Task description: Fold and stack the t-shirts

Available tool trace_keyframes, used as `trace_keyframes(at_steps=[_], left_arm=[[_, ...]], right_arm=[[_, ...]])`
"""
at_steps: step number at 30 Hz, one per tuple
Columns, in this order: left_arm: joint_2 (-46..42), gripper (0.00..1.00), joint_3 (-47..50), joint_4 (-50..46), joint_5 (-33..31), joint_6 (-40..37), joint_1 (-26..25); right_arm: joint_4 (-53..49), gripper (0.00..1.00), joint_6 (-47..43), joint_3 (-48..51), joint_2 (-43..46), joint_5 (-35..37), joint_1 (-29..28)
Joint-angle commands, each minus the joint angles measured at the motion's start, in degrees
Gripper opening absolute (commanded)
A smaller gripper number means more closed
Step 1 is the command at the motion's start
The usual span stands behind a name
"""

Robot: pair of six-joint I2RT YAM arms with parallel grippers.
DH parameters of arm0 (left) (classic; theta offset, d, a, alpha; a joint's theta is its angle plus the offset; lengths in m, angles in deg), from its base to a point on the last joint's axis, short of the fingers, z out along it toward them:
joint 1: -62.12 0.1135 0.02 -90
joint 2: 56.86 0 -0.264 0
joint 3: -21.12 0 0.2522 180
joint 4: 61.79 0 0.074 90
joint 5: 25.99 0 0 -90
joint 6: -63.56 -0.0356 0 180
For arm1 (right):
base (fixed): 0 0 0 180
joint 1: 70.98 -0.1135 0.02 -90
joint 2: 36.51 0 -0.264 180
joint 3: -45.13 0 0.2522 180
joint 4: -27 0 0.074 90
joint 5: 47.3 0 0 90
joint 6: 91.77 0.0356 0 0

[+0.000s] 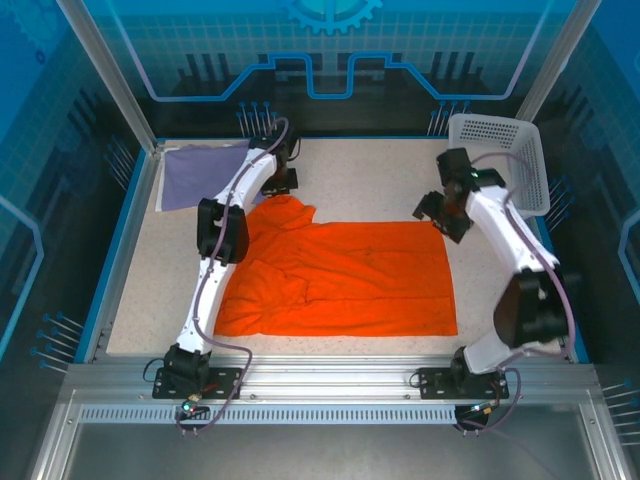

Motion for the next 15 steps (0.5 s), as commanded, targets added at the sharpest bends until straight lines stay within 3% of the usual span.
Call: trace_keyframes(at_steps=[1, 6, 15], left_arm=[[-7.9, 0.0, 1.6, -1.7, 2.5, 1.1, -0.5], [-13.1, 0.0, 5.4, -2.6, 4.2, 1.0, -0.5], [-25.3, 0.0, 17.1, -0.6, 6.4, 1.2, -0.7]], right_arm=[[1.6, 0.72, 4.9, -6.8, -9.2, 6.7, -2.2], [1.5, 0.69, 13.8, -13.2, -21.7, 8.2, -0.4], [6.8, 0.62, 19.3, -15.4, -29.5, 4.0, 4.4]])
